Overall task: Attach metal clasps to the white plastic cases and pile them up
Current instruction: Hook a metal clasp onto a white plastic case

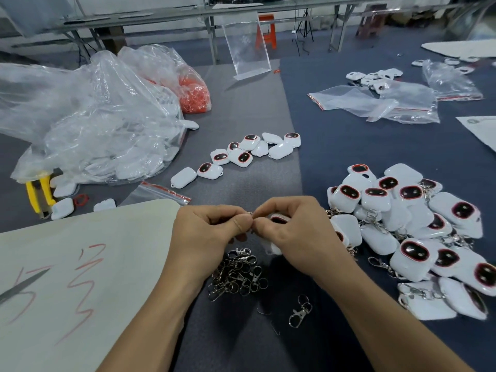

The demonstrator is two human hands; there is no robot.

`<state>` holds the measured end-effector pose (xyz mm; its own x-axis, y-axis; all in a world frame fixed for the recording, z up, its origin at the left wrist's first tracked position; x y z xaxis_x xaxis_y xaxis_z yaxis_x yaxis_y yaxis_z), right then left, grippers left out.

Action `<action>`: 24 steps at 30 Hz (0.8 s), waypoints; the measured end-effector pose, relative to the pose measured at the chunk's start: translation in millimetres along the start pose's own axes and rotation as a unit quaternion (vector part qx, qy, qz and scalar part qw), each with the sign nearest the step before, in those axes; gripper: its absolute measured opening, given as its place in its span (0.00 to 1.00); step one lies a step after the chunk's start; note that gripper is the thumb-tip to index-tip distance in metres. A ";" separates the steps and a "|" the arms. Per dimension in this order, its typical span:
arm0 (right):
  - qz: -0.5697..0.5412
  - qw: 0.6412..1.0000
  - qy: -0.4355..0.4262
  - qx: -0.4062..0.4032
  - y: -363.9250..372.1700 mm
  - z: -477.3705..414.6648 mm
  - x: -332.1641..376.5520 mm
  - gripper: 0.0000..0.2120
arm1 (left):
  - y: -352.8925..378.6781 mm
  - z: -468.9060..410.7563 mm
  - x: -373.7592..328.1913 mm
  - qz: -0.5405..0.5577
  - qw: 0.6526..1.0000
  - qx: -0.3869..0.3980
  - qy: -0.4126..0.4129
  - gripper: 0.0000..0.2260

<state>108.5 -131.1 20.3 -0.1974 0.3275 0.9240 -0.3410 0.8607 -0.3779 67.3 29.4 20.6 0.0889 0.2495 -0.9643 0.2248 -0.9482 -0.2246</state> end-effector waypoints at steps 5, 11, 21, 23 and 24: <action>0.023 0.999 -0.022 -0.035 -4.7 2.6 5.9 0.06 | -0.1 1.0 -1.9 0.002 1.000 0.018 -0.003 0.08; 0.074 0.996 -0.046 -0.035 -4.1 6.0 10.6 0.06 | -4.4 0.3 1.5 -0.038 0.999 0.008 -0.005 0.06; 0.128 0.984 -0.094 -0.076 -8.5 7.9 14.5 0.06 | -2.8 3.6 -4.0 -0.033 0.999 0.010 0.021 0.13; 0.189 0.969 -0.136 -0.081 -8.0 10.1 22.6 0.03 | 0.3 4.4 -3.9 -0.037 0.999 0.022 0.010 0.10; 0.213 0.961 -0.157 -0.080 -7.0 11.5 26.4 0.03 | 1.6 4.6 -3.0 -0.043 0.999 0.029 0.005 0.08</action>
<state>95.1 -132.9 46.7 -0.5630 0.5513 0.6158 -0.0268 0.7325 -0.6803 63.0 26.2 22.6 0.0813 0.3323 -0.9397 0.1748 -0.9329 -0.3148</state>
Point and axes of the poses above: each hand's wrist, its own z-axis away from the middle knuckle, its own y-axis out of the palm, x = y × z, the point moved 6 cm from there along -z, towards the middle knuckle, and after that the axes turned 4 degrees about x, right-handed, at the moved point
